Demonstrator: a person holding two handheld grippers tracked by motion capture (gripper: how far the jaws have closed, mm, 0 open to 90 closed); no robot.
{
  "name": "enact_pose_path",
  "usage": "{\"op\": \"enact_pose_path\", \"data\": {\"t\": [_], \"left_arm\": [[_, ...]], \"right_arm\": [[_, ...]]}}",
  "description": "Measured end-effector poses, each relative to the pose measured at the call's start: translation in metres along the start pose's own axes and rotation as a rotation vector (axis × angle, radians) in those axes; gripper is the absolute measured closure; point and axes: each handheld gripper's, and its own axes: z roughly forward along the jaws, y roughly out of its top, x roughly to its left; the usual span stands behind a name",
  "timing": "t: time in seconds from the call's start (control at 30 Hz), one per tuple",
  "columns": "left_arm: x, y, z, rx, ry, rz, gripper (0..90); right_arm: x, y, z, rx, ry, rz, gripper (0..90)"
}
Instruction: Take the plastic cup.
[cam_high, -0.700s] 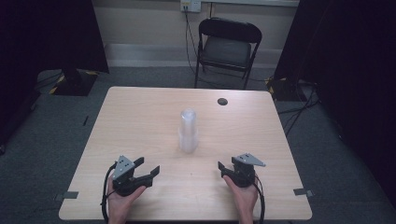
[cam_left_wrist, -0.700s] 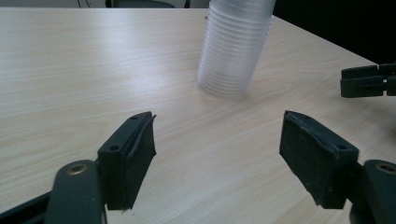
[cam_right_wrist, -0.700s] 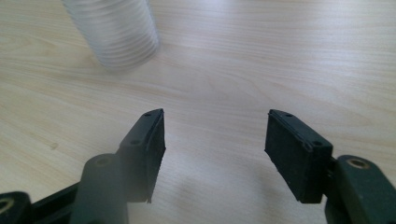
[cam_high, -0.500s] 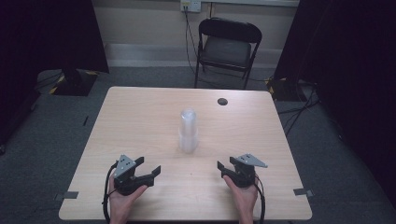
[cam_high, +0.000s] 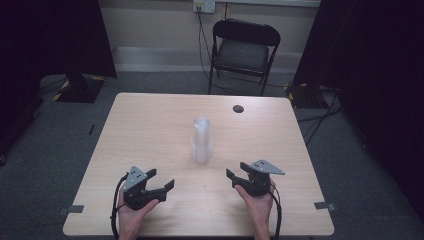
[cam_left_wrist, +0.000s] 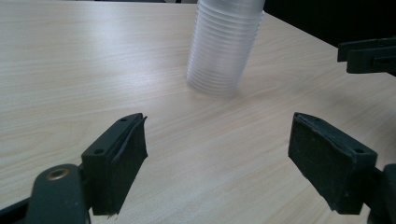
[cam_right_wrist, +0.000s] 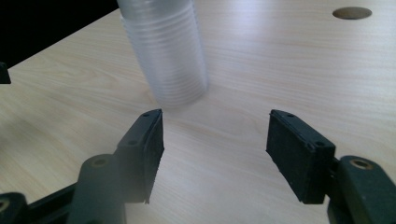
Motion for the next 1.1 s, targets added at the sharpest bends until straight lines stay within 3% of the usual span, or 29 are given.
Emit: {"op": "enact_pose_path", "data": {"t": [0.2, 0.5, 0.7, 0.97, 1.1], "left_arm": [[0.0, 0.0, -0.003, 0.002, 0.001, 0.032, 18.2], [0.002, 0.001, -0.007, -0.009, 0.006, 0.018, 18.5], [-0.003, 0.004, -0.006, -0.002, -0.007, 0.039, 19.1], [-0.007, 0.007, -0.001, -0.004, -0.022, 0.038, 19.7], [-0.009, 0.006, 0.001, 0.0, -0.023, 0.039, 20.5]], "right_arm": [[0.01, 0.01, 0.004, -0.005, 0.013, -0.04, 32.2], [0.018, 0.031, 0.011, -0.026, 0.072, -0.08, 31.9], [0.023, 0.041, 0.017, -0.03, 0.099, -0.107, 32.0], [0.03, 0.062, 0.036, -0.043, 0.133, -0.142, 30.4], [0.033, 0.076, 0.045, -0.061, 0.125, -0.164, 26.7]]}}
